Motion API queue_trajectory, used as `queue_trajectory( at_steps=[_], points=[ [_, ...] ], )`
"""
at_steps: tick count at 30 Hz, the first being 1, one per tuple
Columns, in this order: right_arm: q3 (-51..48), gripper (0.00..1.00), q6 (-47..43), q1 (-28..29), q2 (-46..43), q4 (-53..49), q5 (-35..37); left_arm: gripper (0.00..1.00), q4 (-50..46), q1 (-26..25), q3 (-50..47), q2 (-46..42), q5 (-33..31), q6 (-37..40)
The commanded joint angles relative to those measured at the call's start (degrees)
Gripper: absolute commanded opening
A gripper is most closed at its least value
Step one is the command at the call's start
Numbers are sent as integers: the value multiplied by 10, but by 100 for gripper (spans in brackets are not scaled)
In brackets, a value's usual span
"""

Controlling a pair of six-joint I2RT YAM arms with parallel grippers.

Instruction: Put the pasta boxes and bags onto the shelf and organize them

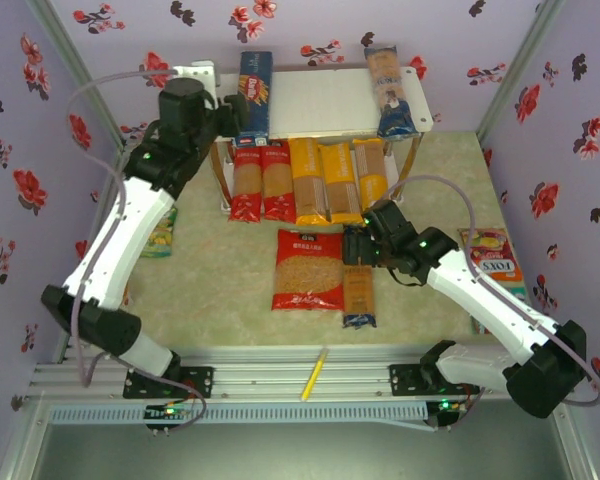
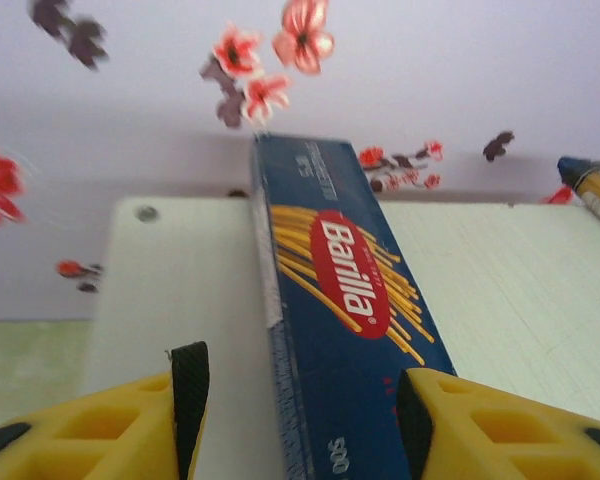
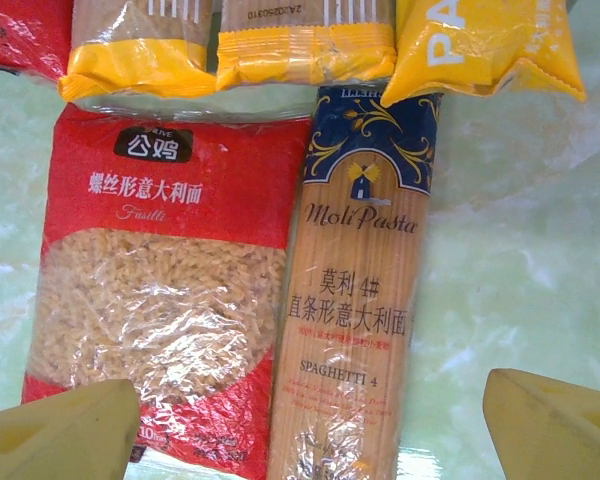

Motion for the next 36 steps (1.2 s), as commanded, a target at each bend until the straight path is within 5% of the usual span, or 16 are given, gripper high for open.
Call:
queue_trajectory(
  at_steps=[1, 7, 17, 36],
  points=[
    [-7, 90, 22, -4, -2, -32, 15, 54, -27, 0, -7, -77, -41, 70],
    [-61, 90, 82, -5, -8, -47, 8, 53, -116, -18, -155, -175, -13, 53],
    [-148, 90, 151, 1, 9, 8, -50, 51, -37, -46, -516, -341, 16, -96],
    [-120, 90, 132, 4, 163, 99, -54, 51, 34, -52, -591, -280, 46, -127]
  ],
)
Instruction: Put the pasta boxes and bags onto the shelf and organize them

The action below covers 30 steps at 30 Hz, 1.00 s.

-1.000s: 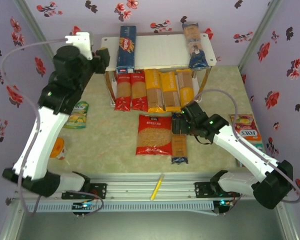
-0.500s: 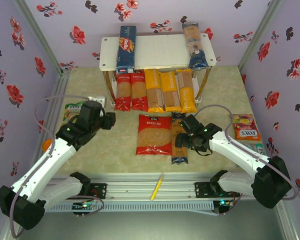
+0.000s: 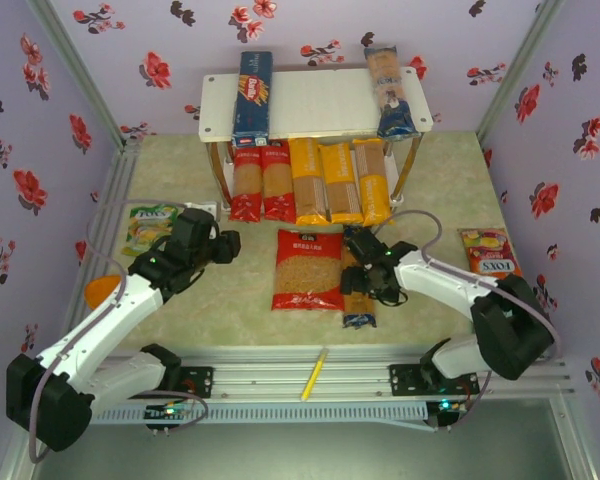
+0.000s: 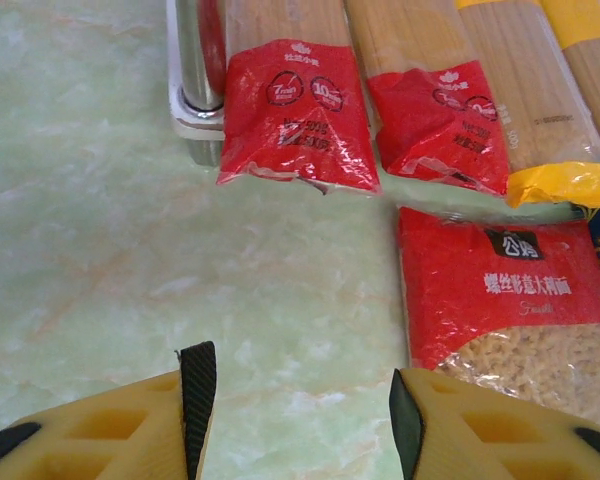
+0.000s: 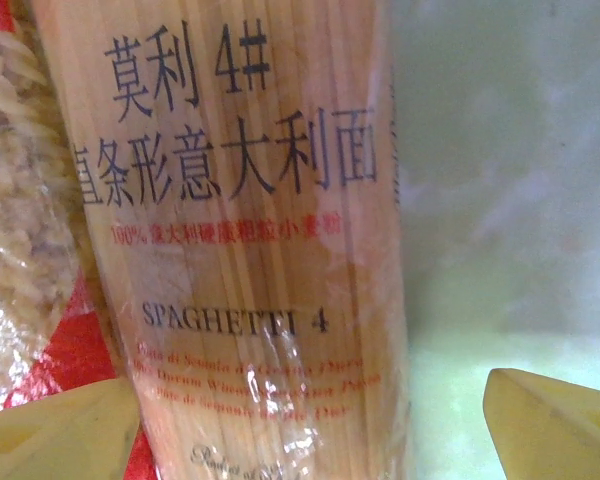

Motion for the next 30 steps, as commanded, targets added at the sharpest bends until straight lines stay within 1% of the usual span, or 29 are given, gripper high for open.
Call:
queue_trajectory(
  at_steps=[1, 7, 15, 18, 24, 28, 30],
  points=[
    [24, 90, -10, 2, 27, 19, 3, 51, 16, -4, -3, 5, 4, -9],
    [38, 90, -20, 2, 64, 25, -9, 51, 13, -4, -2, 7, 4, -9],
    [34, 90, -22, -11, 95, 7, -8, 52, 8, -1, 5, 14, 4, -3],
    [24, 87, -24, -16, 102, 9, -12, 52, 7, -1, 9, 20, 4, -2],
    [13, 64, -33, -17, 96, 14, -36, 51, 7, -1, 14, 25, 4, 0],
    [14, 43, -37, -17, 64, -6, -42, 51, 6, -1, 18, 26, 4, 5],
    [17, 35, -39, -18, 47, -20, -43, 51, 6, 0, 20, 26, 3, 7]
  ],
)
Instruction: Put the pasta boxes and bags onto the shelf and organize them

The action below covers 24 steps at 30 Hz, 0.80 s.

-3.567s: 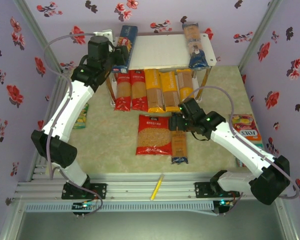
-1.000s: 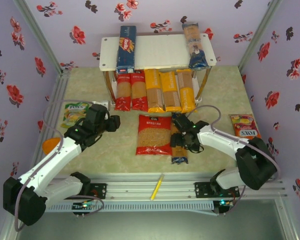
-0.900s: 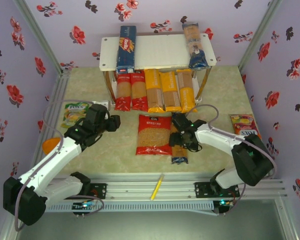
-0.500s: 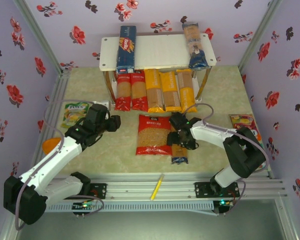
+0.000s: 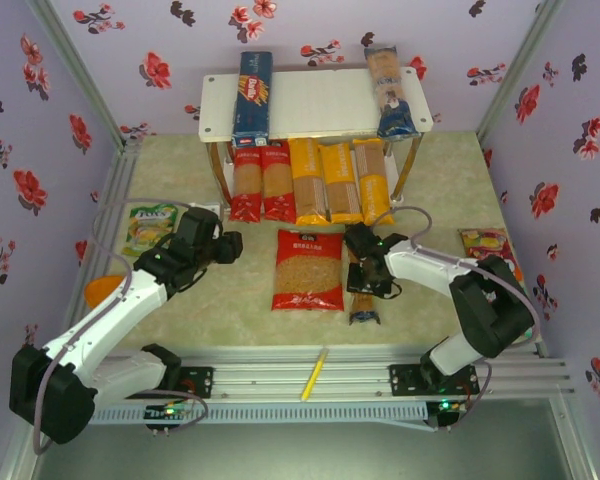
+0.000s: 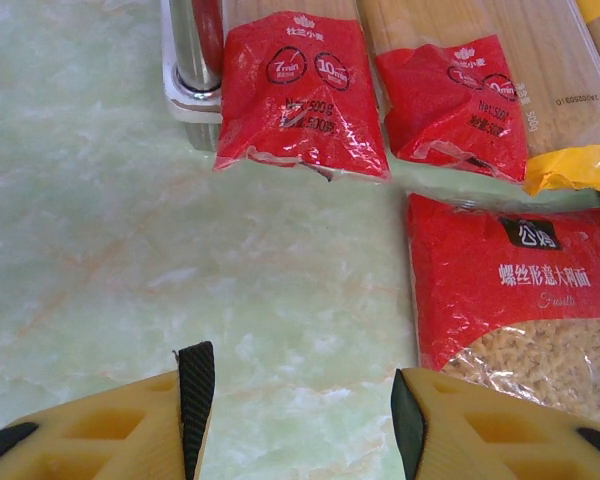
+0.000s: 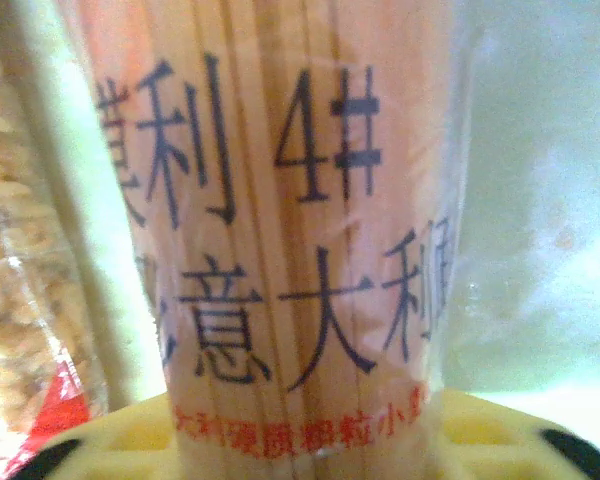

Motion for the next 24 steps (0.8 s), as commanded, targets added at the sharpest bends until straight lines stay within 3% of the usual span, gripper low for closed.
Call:
queue_trajectory(
  at_steps=[1, 5, 16, 24],
  points=[
    [-10, 30, -2, 3, -26, -38, -18, 51, 6, 0, 20, 3, 2, 8],
    [-5, 16, -11, 7, -85, -90, -15, 51, 5, 3, 27, 8, 2, 16],
    [85, 12, -59, 94, -305, -242, 0, 51, 9, 19, 73, 46, 15, 41],
    [280, 13, -133, 190, -295, -245, 80, 50, 4, 27, 90, 59, 30, 36]
  ],
)
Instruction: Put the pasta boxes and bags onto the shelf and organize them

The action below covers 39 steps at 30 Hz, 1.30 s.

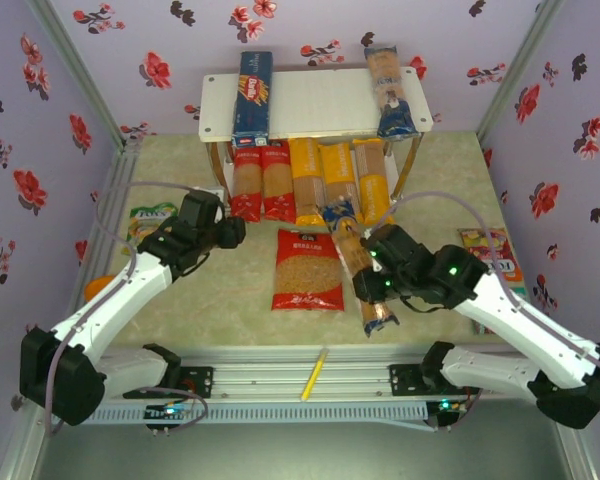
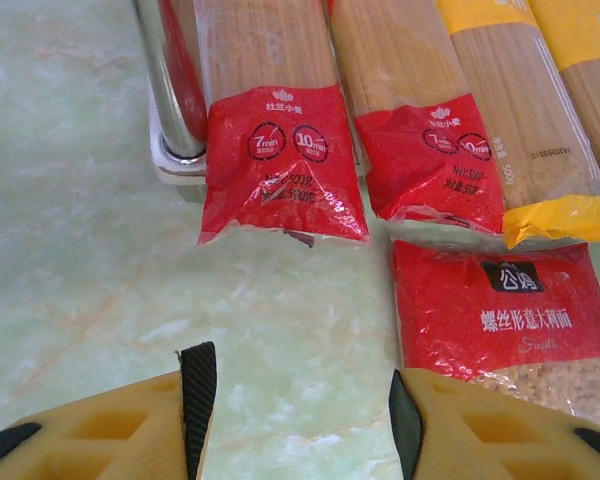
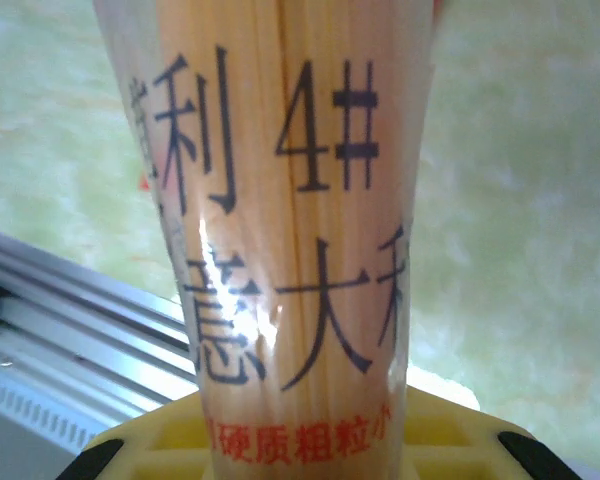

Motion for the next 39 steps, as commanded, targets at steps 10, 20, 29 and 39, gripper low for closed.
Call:
queue_trajectory(
  at_steps=[10, 20, 29, 39],
  points=[
    [385, 13, -199, -9, 164, 120, 217, 51, -19, 27, 15, -35, 10, 10],
    [622, 11, -242, -145, 360, 118, 196, 52, -40, 48, 6, -69, 15, 13],
    [696, 11, -238, -214, 455, 153, 132, 52, -46, 60, 10, -70, 22, 15],
    [725, 11, -206, -240, 510, 182, 116, 52, -54, 78, 14, -65, 33, 19]
  ],
)
